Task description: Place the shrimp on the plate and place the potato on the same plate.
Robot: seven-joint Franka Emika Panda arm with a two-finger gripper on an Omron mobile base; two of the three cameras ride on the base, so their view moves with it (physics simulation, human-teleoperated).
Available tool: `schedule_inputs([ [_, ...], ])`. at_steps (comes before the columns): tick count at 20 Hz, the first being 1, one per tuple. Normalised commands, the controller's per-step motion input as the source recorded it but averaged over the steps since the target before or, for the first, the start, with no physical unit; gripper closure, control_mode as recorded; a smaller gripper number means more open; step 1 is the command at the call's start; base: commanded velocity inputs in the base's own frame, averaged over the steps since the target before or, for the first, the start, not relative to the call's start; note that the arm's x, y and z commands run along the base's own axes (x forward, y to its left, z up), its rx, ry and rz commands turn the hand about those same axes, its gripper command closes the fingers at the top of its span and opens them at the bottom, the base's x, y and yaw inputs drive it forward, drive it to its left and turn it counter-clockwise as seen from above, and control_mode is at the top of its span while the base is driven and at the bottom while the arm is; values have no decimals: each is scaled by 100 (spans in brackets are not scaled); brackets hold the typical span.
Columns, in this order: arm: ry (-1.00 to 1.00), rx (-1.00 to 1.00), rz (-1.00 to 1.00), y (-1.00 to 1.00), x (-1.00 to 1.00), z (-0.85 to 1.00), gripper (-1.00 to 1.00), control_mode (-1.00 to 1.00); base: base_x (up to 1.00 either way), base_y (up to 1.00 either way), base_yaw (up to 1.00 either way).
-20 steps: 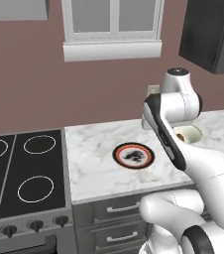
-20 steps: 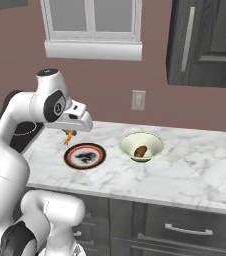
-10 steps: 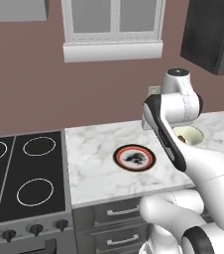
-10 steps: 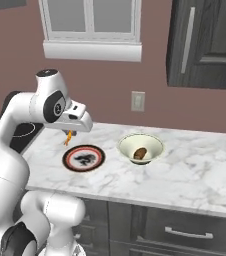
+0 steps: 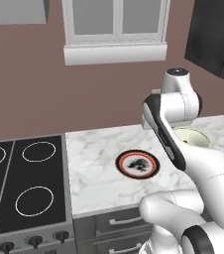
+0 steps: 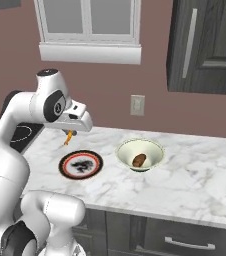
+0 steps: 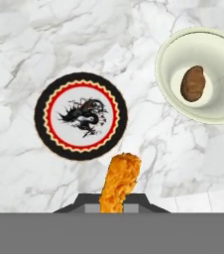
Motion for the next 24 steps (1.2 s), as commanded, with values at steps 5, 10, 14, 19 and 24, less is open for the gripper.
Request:
schedule_inputs([
  [5,0,0,0,0,0,0,100,100,32,-4,0],
  [10,0,0,0,0,26,-2,100,-100,6,0,0],
  [14,0,0,0,0,32,-17,100,-100,0,0,0],
  [19,0,0,0,0,32,-25,100,-100,0,0,0],
  [24,0,0,0,0,25,-38,100,-100,0,0,0],
])
